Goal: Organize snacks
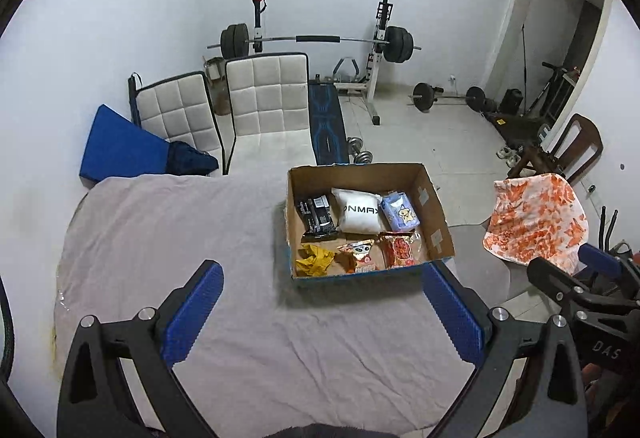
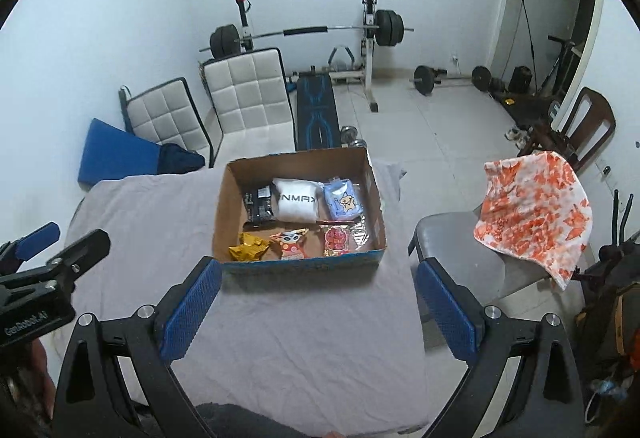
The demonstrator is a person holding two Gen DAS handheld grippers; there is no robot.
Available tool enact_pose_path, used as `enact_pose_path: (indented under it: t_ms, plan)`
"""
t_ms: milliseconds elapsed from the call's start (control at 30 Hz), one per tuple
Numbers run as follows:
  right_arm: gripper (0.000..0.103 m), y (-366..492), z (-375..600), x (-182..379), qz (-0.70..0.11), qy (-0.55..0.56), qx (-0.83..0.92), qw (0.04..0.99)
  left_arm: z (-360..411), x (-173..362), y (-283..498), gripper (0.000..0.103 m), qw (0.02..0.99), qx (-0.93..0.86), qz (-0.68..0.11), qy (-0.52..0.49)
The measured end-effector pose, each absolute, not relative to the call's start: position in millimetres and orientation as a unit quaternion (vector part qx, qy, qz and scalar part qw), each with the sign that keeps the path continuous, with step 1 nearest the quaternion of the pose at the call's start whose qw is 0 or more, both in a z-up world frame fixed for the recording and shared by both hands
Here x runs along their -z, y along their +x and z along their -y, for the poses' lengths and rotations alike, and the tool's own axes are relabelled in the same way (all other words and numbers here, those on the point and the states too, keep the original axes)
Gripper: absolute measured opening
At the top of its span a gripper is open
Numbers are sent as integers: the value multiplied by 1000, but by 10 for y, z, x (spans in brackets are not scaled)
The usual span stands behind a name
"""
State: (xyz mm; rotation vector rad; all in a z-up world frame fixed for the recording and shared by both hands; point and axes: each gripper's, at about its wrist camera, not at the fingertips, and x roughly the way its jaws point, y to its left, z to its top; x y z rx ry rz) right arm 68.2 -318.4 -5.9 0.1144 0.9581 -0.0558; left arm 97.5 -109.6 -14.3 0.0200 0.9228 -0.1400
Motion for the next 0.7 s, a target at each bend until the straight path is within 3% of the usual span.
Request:
enact_pose_path:
  t_ms: [300,700]
  plan:
    - [100,185,3134,-291,-437,57,27,897,1099,-26,596,102,902,67,-427,15]
    - [100,29,3182,-271,-438,68,20,896,1107,-122,418,102,907,65,-416,13]
